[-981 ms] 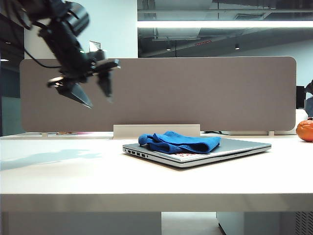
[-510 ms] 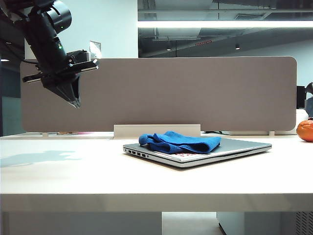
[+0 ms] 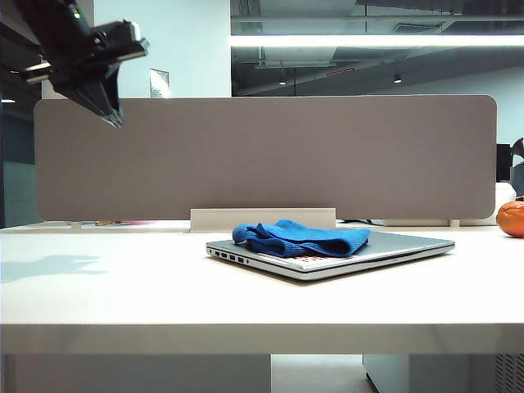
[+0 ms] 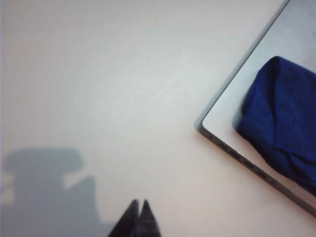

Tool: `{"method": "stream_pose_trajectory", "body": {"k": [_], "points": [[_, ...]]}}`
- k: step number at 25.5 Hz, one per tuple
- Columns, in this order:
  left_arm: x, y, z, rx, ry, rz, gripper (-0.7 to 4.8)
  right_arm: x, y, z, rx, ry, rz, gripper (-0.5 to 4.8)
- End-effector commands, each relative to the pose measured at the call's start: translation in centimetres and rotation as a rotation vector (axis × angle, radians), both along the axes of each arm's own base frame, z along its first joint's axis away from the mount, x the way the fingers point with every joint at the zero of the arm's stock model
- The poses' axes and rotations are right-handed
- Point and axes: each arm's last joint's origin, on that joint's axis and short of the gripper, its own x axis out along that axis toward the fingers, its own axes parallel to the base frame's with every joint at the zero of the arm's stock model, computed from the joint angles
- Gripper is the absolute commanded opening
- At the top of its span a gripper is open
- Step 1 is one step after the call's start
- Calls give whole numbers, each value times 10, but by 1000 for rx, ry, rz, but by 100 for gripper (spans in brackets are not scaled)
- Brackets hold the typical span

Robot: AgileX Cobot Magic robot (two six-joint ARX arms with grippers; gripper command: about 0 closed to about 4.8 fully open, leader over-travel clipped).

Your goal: Pick up the blue rag and put it over the laptop.

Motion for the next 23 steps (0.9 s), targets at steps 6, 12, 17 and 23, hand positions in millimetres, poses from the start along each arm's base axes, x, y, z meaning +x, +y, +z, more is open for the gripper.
{"method": "stream_pose_trajectory", "body": {"k": [6, 12, 17, 23], "points": [[-43, 9, 6, 4, -87, 15, -6, 0, 0, 0, -4, -14, -13, -1], [-77, 15, -1, -22, -117, 33, -6, 1, -1, 0, -6, -14, -26, -1], [-98, 19, -11, -38, -103, 48, -6, 2, -4, 0, -60, -32, -142, -1], [-120, 23, -20, -42, -115, 49, -6, 3, -9, 0, -322, -106, -307, -1]]}}
